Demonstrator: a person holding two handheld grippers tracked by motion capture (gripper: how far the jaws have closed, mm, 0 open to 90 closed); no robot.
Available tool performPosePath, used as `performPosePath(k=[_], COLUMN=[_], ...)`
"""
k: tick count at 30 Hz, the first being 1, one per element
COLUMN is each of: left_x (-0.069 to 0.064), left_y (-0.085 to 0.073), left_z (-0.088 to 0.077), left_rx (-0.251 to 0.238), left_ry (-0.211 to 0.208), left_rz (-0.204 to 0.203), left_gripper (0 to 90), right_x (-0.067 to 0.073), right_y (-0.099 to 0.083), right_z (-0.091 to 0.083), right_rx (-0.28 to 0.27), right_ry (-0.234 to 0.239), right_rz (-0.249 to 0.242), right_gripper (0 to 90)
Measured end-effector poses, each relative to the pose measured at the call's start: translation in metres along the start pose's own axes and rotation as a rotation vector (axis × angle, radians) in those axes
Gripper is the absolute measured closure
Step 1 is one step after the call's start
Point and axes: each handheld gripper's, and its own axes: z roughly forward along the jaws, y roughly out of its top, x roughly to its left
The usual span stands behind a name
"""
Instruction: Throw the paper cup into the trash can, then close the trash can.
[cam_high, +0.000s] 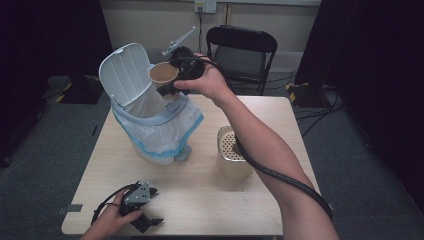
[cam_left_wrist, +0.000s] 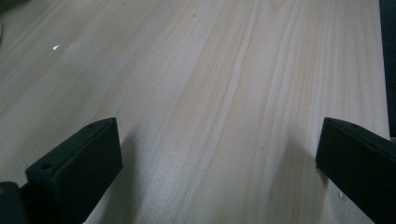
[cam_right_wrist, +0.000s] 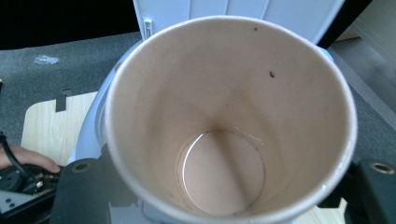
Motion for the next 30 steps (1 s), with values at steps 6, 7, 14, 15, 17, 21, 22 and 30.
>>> performPosePath(k=[6, 7, 14, 15, 17, 21, 22, 30], left_x=[0.000, 0.000, 0.000, 0.000, 0.000, 0.000, 0.000, 0.000], left_y=[0.000, 0.000, 0.000, 0.000, 0.000, 0.000, 0.000, 0.000], left_z=[0.000, 0.000, 0.000, 0.000, 0.000, 0.000, 0.000, 0.000], left_rx=[0.001, 0.000, 0.000, 0.000, 0.000, 0.000, 0.000, -0.011], left_ry=[0.001, 0.001, 0.000, 0.000, 0.000, 0.000, 0.000, 0.005], left_rz=[0.001, 0.001, 0.001, 0.001, 0.001, 0.001, 0.001, 0.001], left_gripper=[0.0, 0.0, 0.0, 0.0, 0.0, 0.0, 0.0, 0.0], right_x=[0.000, -0.001, -0.003, -0.003, 0.000, 0.004, 0.005, 0.016], right_y=[0.005, 0.006, 0.009, 0.009, 0.008, 0.002, -0.001, -0.028], right_z=[0.018, 0.022, 0.042, 0.044, 0.044, 0.029, 0.024, -0.011], right_rx=[-0.005, -0.001, -0.006, 0.003, 0.009, -0.006, -0.015, -0.008], right_ry=[0.015, 0.018, 0.035, 0.026, -0.004, 0.009, 0.009, 0.038], right_rz=[0.014, 0.013, 0.075, 0.077, 0.075, 0.071, 0.069, 0.051], right_gripper=[28.3, 28.3, 14.0, 14.2, 15.2, 14.6, 14.5, 14.4])
